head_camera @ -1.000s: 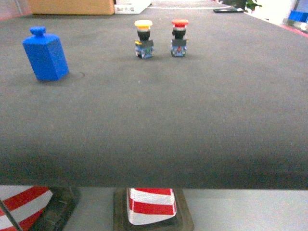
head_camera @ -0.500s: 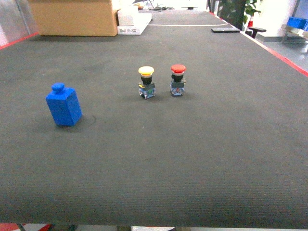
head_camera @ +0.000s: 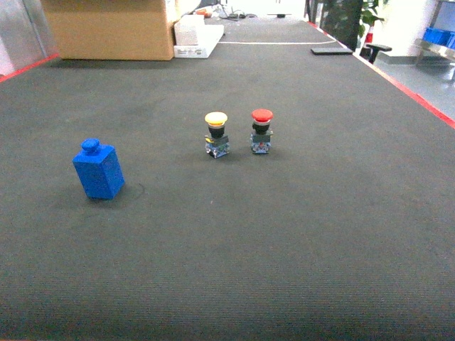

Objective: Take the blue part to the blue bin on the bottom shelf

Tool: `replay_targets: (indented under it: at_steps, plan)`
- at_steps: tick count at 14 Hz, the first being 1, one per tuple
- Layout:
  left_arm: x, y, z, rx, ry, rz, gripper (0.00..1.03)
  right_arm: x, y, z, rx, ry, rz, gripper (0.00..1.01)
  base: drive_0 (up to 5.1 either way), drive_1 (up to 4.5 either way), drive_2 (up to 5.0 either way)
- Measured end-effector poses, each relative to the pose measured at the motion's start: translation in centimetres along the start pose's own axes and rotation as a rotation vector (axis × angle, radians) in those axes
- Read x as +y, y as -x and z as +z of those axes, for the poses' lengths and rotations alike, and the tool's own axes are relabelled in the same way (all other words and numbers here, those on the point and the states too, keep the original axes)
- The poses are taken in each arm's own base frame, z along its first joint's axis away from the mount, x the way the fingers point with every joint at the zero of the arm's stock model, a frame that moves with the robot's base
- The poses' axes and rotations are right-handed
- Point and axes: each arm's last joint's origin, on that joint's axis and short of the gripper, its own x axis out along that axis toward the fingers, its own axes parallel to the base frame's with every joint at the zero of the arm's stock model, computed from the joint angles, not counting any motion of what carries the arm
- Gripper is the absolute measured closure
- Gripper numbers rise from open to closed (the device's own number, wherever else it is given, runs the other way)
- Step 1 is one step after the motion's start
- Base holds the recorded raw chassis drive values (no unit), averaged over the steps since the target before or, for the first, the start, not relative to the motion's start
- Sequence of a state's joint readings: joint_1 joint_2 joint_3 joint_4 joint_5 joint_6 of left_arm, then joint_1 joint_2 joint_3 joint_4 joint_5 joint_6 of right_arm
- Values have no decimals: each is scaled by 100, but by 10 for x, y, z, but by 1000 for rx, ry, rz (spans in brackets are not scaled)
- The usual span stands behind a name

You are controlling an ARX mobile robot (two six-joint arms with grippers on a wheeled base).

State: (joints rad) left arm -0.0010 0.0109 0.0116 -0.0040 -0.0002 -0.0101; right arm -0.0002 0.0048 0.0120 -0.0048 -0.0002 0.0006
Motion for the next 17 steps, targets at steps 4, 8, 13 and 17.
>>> replay_targets:
  at_steps: [4, 8, 13, 17]
  plan:
    - [0, 0, 0, 0, 0, 0, 5, 0, 0, 0, 0, 0, 0, 3, 0, 0, 0]
    - [0, 0, 0, 3, 0, 3, 5, 0, 0, 0, 0, 0, 0, 3, 0, 0, 0]
    - [-11, -7, 4, 117, 61, 182, 5, 0, 0, 0, 0, 0, 0, 3, 0, 0, 0]
    - [-22, -40, 41, 24, 74, 127, 5, 0, 0, 0, 0, 0, 0, 3, 0, 0, 0]
